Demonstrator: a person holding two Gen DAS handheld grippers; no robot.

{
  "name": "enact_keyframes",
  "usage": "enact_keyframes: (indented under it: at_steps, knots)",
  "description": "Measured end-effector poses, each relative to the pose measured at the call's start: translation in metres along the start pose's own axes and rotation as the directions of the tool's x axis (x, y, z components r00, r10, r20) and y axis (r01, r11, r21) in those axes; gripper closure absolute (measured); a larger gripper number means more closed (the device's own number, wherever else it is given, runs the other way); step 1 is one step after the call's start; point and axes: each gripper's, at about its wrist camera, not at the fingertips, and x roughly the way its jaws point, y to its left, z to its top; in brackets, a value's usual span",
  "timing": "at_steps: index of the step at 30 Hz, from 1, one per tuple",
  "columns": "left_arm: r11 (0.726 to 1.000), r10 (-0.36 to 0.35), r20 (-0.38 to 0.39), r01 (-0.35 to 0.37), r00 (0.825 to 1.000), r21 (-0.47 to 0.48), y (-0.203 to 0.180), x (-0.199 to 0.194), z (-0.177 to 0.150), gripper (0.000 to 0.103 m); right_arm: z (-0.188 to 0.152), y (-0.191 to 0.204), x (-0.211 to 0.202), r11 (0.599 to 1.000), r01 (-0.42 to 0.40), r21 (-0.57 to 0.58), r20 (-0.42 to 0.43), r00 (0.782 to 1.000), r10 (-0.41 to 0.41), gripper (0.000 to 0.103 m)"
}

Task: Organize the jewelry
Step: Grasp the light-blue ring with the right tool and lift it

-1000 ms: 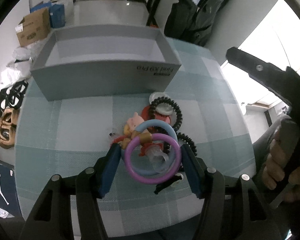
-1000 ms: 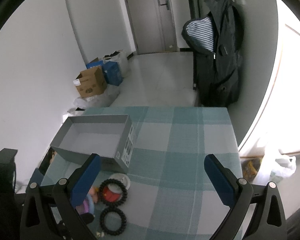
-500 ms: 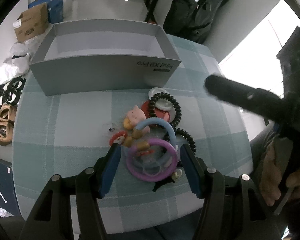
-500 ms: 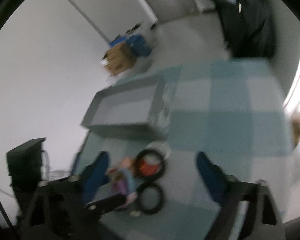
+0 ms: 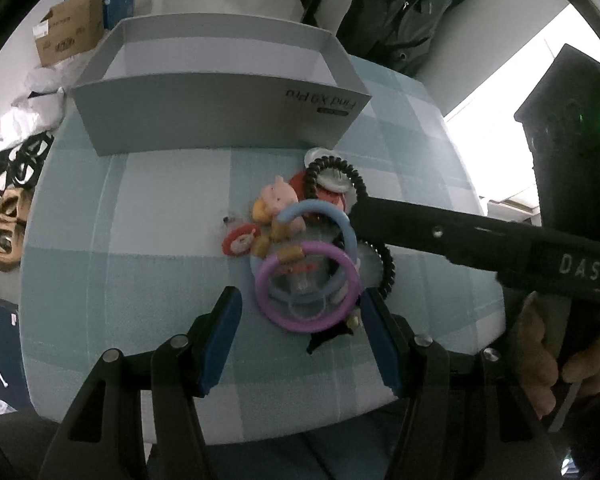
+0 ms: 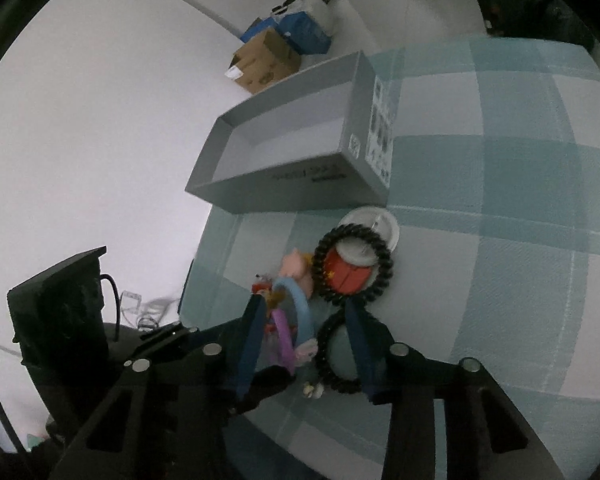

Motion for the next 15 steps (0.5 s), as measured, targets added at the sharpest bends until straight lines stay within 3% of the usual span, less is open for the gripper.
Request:
enact_keyframes:
  at_steps: [7, 15]
  knots:
    - [1.000, 0.001, -0.017, -0.001, 1.000, -0.026, 0.000, 0.005, -0.002, 0.044, 0.001, 0.001, 0.015, 1.000, 0.023, 0.009, -0.044, 0.999, -0.023, 0.094]
    - [1.000, 0.005, -0.012, -0.005, 1.000, -0.025, -0.008, 0.011, 0.002, 0.044, 0.001, 0.002, 0.008, 1.000, 0.019, 0.009, -0.018, 1.000, -0.018, 0.095]
